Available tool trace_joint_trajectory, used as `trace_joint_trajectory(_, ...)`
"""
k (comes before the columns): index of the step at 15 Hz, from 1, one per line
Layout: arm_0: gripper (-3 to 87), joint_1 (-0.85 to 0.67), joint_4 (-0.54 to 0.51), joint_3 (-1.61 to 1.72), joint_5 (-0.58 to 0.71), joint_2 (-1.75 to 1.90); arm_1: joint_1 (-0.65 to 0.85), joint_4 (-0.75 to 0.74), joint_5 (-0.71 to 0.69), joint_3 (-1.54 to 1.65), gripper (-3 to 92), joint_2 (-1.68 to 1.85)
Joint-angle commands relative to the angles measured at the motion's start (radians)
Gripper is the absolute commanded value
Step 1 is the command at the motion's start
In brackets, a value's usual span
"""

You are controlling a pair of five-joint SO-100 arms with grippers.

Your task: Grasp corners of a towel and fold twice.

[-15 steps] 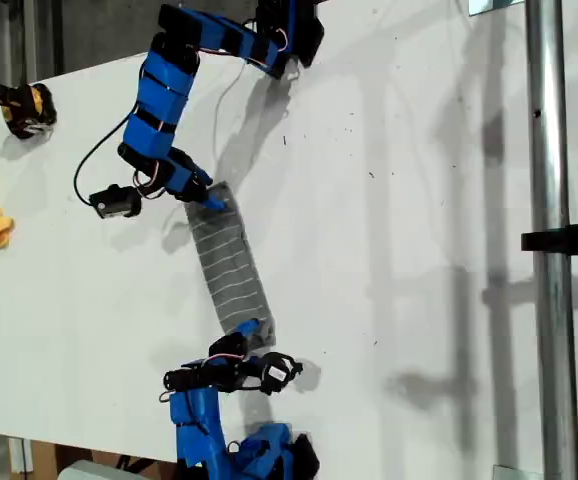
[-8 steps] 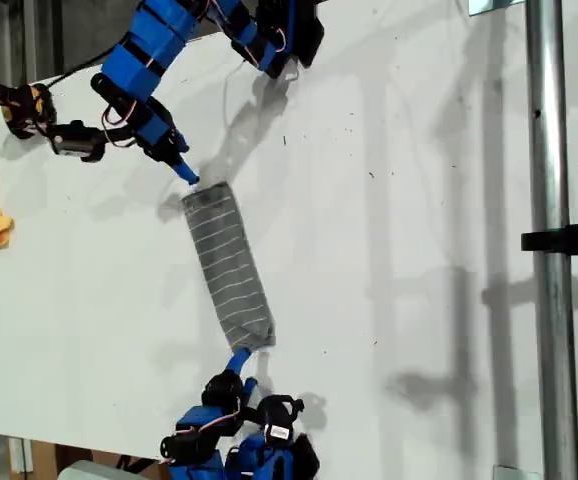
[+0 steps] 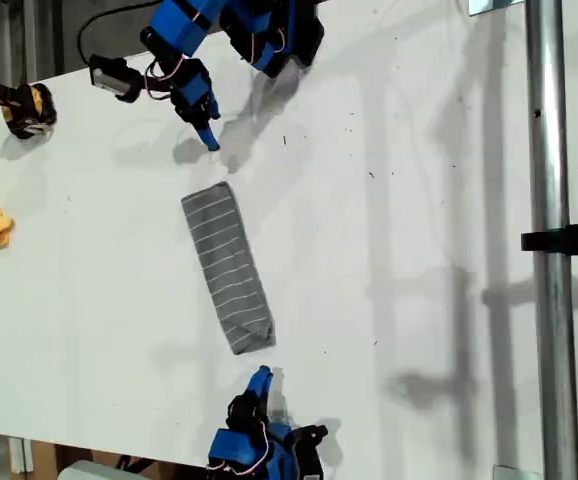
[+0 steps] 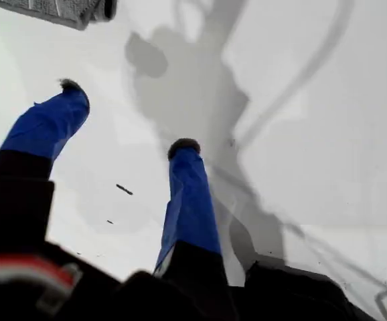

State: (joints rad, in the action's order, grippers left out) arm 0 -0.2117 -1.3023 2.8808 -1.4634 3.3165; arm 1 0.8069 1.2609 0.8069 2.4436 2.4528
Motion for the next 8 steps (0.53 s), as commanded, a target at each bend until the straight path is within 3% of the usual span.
trace_joint_trajectory(1,-0.3,0.018,0.032,0.114,0.012,0.158,-0.006,-0.041,0.002,-0.008,28.6,0.046)
trace_joint_trajectory(3,-0.5,0.032,0.057,0.169,0.017,0.158,0.028,-0.081,-0.101,-0.115,30.2,-0.043)
trace_joint_trajectory(8,-0.5,0.041,0.055,0.179,0.005,0.158,0.002,-0.163,-0.374,-0.62,32.7,-0.675)
